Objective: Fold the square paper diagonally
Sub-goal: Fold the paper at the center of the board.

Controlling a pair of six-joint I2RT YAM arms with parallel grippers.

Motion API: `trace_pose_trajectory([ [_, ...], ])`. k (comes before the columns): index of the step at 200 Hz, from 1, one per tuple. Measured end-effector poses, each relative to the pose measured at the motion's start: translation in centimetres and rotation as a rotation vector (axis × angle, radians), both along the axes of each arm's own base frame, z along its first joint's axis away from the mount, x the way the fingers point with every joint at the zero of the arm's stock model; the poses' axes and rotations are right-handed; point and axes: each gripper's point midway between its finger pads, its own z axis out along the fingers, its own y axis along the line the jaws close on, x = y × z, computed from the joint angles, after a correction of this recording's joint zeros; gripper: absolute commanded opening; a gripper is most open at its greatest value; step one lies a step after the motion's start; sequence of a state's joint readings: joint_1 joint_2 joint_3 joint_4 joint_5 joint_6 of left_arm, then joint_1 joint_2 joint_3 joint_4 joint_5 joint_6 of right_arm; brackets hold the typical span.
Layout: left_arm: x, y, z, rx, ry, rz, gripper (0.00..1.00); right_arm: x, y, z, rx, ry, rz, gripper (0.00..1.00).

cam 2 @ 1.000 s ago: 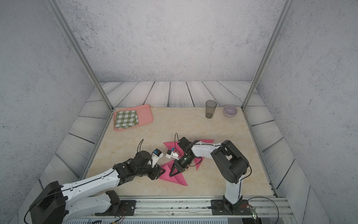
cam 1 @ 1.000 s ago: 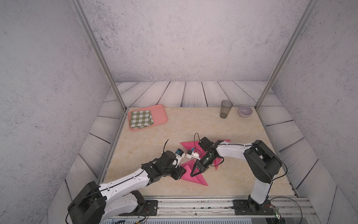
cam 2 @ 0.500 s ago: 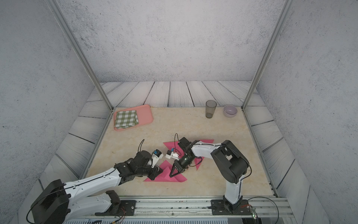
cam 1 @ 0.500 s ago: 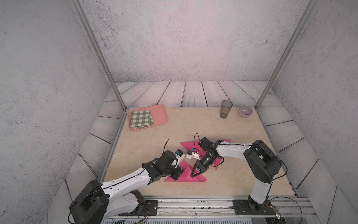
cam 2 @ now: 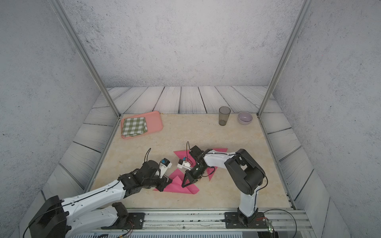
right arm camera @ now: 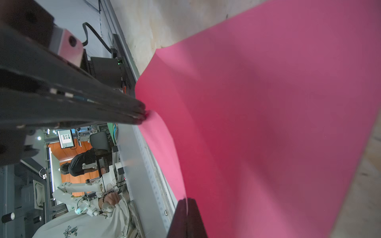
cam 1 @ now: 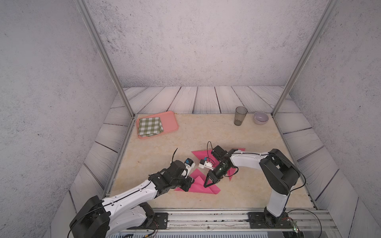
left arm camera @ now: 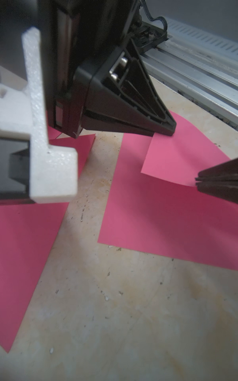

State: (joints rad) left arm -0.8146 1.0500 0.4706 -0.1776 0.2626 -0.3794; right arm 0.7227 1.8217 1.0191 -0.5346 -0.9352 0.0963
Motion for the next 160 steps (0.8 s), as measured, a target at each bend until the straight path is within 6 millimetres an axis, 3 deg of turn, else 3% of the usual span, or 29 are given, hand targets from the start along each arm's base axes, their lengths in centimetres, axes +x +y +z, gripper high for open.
trace_pose_trajectory([
  [58, 0.1, 1.2, -1.1, 0.032, 0.012, 0.065, 0.00, 1.8, 0.4, -0.2, -0.042, -0.070, -0.039, 0.08],
  [123, 0.5, 1.5, -1.0, 0.043, -0.001, 0.089, 0.00, 2.3, 0.6, -0.2, -0.048, -0.085, -0.051, 0.09],
  [160, 0.6, 1.7, -0.8, 0.045, -0.010, 0.096, 0.00, 2.8, 0.8, -0.2, -0.055, -0.089, -0.080, 0.04],
])
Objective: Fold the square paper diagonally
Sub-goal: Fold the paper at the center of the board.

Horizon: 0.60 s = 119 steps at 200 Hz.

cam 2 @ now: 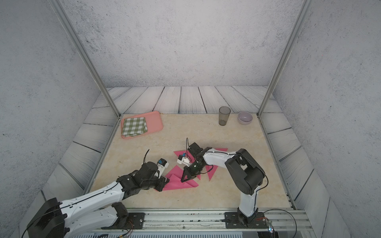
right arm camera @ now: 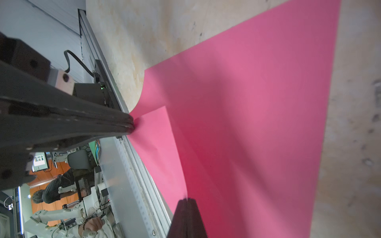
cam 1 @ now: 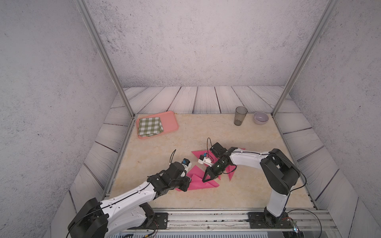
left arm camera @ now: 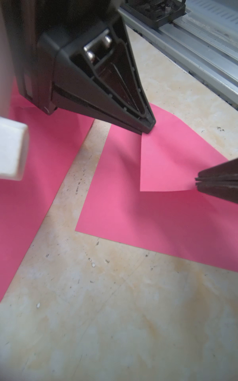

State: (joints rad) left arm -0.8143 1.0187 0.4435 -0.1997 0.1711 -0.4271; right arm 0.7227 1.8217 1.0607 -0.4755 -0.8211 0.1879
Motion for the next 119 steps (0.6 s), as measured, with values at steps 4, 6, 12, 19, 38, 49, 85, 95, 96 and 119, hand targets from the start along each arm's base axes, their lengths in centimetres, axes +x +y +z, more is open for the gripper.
trace_pose_trajectory([
  [4, 0.0, 0.0, 0.0, 0.001, 0.000, 0.001, 0.00, 0.1, 0.0, 0.0, -0.001, -0.002, -0.003, 0.04],
  [6, 0.0, 0.0, 0.1, 0.001, -0.001, 0.001, 0.00, 0.1, 0.0, 0.0, -0.002, -0.003, -0.004, 0.04],
  [12, 0.1, 0.0, 0.1, 0.002, -0.004, 0.004, 0.00, 0.2, 0.1, 0.0, -0.003, -0.004, -0.010, 0.04],
  [19, 0.3, 0.0, 0.3, 0.002, -0.007, 0.008, 0.00, 0.4, 0.1, -0.1, -0.007, -0.007, -0.017, 0.03],
  [38, 0.8, -0.2, 0.6, 0.007, -0.016, 0.020, 0.00, 0.7, 0.1, -0.3, -0.019, -0.020, -0.032, 0.04],
  [49, 1.1, -0.3, 0.4, 0.018, -0.013, 0.026, 0.00, 1.0, 0.1, -0.4, -0.028, -0.027, -0.043, 0.09],
  [85, 1.6, -0.7, -0.1, 0.063, 0.021, 0.032, 0.00, 1.6, 0.0, -0.7, -0.045, -0.052, -0.066, 0.26],
  [95, 1.7, -0.7, 0.0, 0.063, 0.021, 0.032, 0.00, 1.8, -0.1, -0.9, -0.055, -0.065, -0.072, 0.26],
  [96, 1.7, -0.7, 0.0, 0.063, 0.020, 0.032, 0.00, 1.8, -0.1, -0.9, -0.055, -0.066, -0.073, 0.26],
  [119, 1.6, -0.5, 0.4, 0.056, 0.011, 0.038, 0.00, 1.9, -0.8, -0.6, -0.072, -0.102, -0.096, 0.18],
])
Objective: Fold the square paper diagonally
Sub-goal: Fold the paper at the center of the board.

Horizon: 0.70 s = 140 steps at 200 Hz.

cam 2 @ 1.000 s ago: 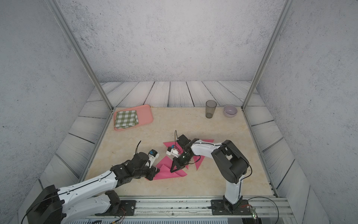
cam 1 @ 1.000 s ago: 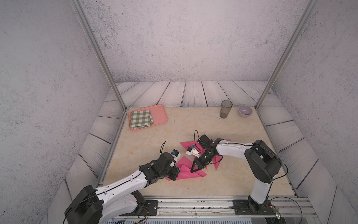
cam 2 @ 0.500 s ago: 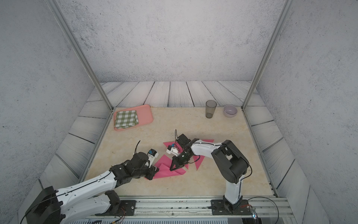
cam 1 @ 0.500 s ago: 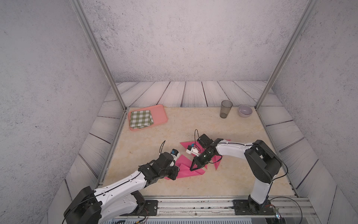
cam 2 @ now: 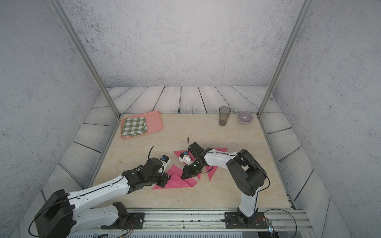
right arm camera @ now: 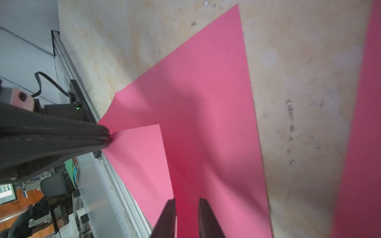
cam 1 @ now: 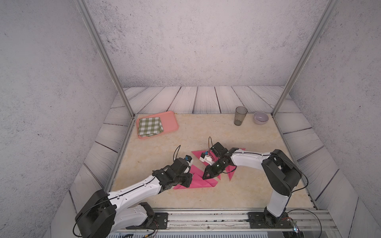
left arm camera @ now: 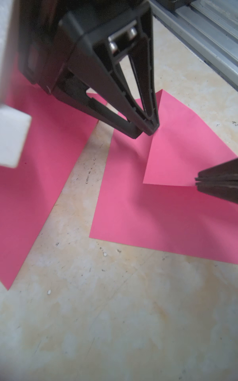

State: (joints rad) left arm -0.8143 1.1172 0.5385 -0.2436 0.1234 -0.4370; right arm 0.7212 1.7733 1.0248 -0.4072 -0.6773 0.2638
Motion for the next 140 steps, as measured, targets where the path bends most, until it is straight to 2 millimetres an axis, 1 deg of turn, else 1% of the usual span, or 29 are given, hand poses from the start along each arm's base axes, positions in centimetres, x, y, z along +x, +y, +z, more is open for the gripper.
trace_pose_trajectory([
  [32, -0.5, 0.7, 1.3, -0.042, -0.044, 0.010, 0.00, 1.8, 0.1, 2.1, 0.027, -0.064, -0.041, 0.12],
  [54, -0.5, 1.2, 1.9, -0.058, -0.073, 0.023, 0.00, 2.9, 0.4, 2.8, 0.031, -0.093, -0.057, 0.10],
  [77, -0.6, 1.5, 1.6, -0.051, -0.080, 0.032, 0.00, 3.7, 1.0, 3.3, 0.033, -0.118, -0.054, 0.10],
  [93, -0.6, 1.7, 1.3, -0.042, -0.075, 0.034, 0.00, 3.8, 1.4, 3.1, 0.026, -0.128, -0.035, 0.10],
  [112, -0.5, 1.6, 0.8, -0.029, -0.065, 0.035, 0.00, 3.2, 2.1, 2.6, 0.014, -0.124, 0.004, 0.10],
  [140, -0.5, 1.9, -0.3, 0.006, -0.039, 0.046, 0.00, 2.0, 2.8, 0.5, -0.019, -0.090, 0.048, 0.09],
])
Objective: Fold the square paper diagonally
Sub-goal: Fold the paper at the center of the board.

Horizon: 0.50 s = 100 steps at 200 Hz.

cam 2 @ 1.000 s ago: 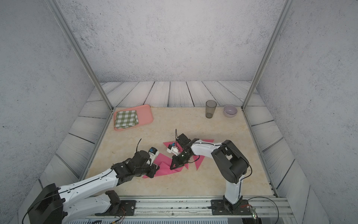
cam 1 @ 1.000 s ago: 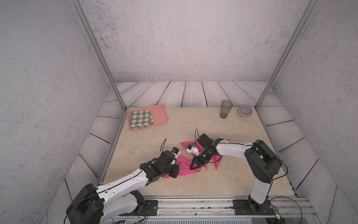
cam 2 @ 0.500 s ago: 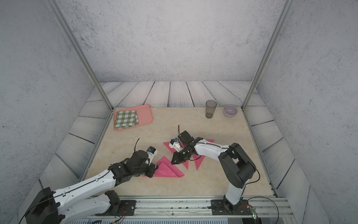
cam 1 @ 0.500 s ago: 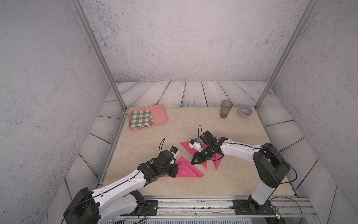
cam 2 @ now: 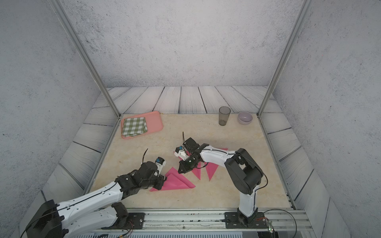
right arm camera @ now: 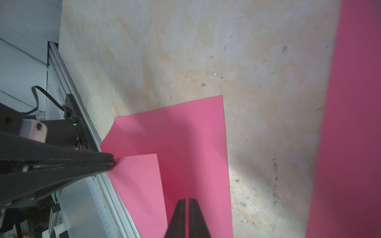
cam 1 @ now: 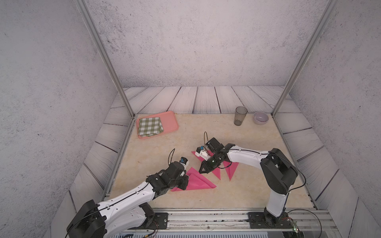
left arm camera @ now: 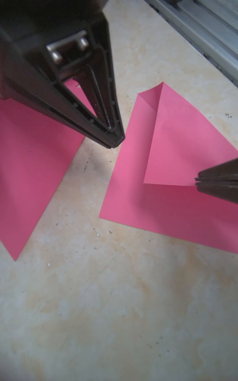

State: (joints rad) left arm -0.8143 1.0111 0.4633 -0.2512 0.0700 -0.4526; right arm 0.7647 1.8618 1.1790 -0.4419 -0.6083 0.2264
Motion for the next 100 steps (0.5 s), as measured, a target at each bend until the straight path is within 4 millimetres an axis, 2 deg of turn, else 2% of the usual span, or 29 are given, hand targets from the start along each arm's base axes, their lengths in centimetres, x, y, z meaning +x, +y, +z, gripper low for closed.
trace_pose_trajectory([
  [42, 0.5, 0.3, -0.2, 0.013, -0.007, 0.030, 0.00, -1.1, -0.2, -2.4, -0.048, 0.061, 0.020, 0.10],
  [100, 1.3, 0.9, 1.4, -0.020, -0.089, 0.077, 0.00, -0.9, 0.3, -3.7, -0.079, 0.112, 0.030, 0.10],
])
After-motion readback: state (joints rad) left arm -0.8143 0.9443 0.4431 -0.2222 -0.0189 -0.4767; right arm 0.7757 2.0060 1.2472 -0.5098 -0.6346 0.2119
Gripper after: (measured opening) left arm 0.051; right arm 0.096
